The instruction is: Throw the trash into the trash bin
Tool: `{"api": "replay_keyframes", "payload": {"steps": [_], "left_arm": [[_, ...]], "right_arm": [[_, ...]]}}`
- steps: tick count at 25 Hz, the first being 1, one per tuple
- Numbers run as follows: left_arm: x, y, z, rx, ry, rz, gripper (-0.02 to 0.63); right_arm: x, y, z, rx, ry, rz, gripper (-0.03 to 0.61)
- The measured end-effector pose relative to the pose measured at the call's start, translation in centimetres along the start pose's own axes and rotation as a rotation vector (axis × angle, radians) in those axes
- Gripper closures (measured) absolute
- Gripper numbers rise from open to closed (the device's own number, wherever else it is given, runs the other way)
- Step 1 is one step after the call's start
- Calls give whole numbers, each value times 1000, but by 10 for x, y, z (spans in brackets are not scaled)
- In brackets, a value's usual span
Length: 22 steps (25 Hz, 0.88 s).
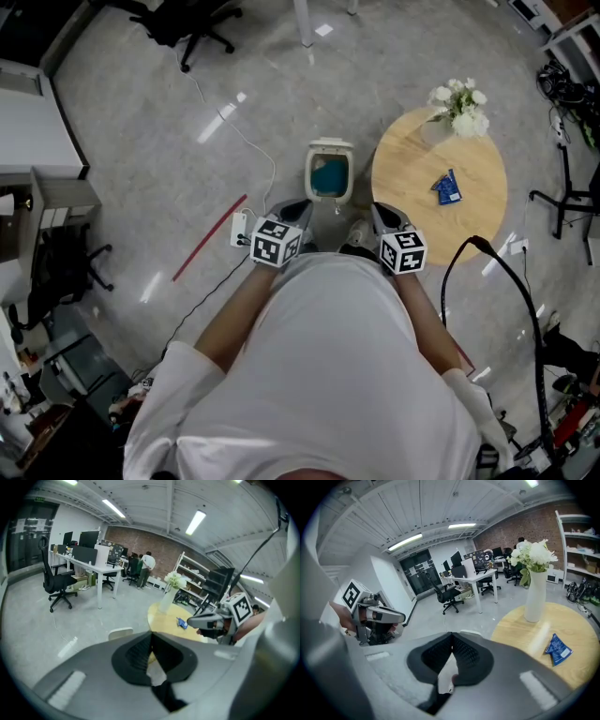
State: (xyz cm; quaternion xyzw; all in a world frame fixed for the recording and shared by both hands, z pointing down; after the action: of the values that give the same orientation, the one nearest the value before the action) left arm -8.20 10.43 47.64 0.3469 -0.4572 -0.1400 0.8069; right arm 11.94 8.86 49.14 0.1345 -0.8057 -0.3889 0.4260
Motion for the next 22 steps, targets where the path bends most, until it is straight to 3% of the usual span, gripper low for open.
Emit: {"api": "replay_keyframes", "payload": {"steps": [14, 22], "left_arm": [[15, -9, -21, 35, 28, 30, 609], [28, -13, -34, 47, 33, 43, 609]], "right_arm": [[-21, 13, -33, 72, 74, -15, 577], [-33, 16, -66, 98, 114, -20, 545]]}}
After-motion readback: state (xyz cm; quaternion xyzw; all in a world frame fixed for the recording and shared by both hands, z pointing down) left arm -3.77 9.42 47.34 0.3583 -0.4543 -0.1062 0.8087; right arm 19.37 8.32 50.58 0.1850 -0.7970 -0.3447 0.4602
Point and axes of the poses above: the fingertips, and each gripper's own axes: x forward along the fingers, z to its left, y out of its underside, the point moved 4 cm from there along -x, backward along the fingers, and after that the axes turned 1 degree about -y, right-handed, at the moved point
